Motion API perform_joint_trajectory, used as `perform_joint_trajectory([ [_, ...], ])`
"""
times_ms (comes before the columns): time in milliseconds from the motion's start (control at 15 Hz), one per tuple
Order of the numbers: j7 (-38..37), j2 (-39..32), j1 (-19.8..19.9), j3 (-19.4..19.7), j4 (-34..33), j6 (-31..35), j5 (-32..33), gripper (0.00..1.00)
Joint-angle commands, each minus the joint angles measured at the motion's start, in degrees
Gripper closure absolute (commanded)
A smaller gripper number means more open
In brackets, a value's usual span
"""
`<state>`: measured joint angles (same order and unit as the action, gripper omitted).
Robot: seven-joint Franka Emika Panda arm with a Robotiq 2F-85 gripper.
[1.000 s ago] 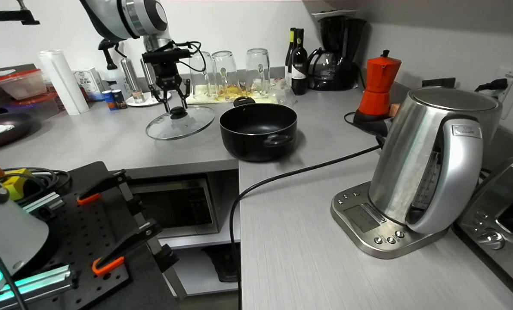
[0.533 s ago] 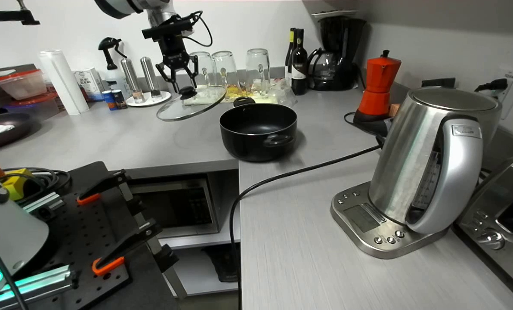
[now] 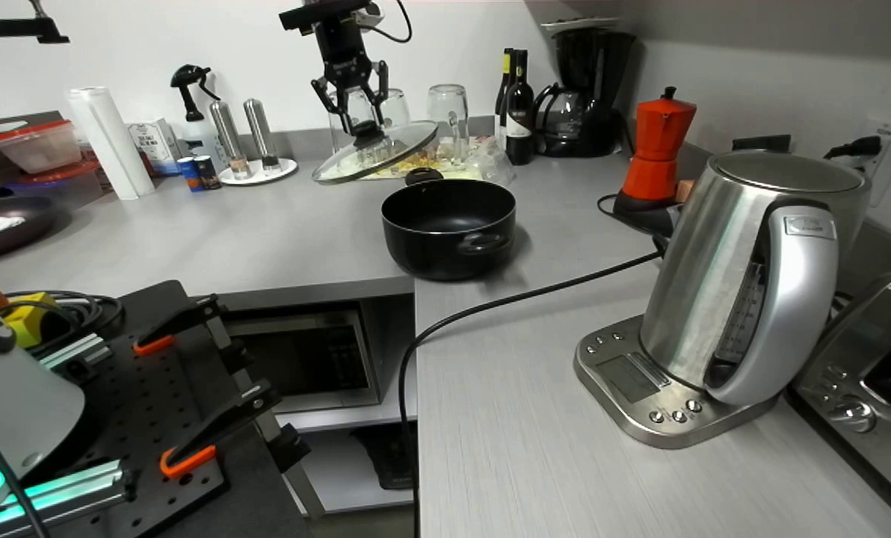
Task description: Put the lid on the pot
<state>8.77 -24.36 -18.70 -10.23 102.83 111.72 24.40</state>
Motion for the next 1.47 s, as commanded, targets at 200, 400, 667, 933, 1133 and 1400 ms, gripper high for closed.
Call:
perform_joint_trajectory([
  [200,-0.5,-0.8,4.6,2.0,-7.4,-6.1,-4.1,0.74],
  [400,-0.1,-1.6,6.6,2.7,-9.7,-7.5,-6.3,0.74],
  [667,0.1,-1.7,7.2,2.9,-7.5,-4.8,-5.8,0.74],
  [933,0.9,-3.9,8.0,3.0,-9.1,-5.4,-7.0,0.74],
  [1133,1.4,-4.9,9.1,3.3,-10.1,-5.4,-8.1,0.74],
  [1400,3.0,-6.2,11.3,3.5,-11.7,-4.8,-10.3,0.74],
])
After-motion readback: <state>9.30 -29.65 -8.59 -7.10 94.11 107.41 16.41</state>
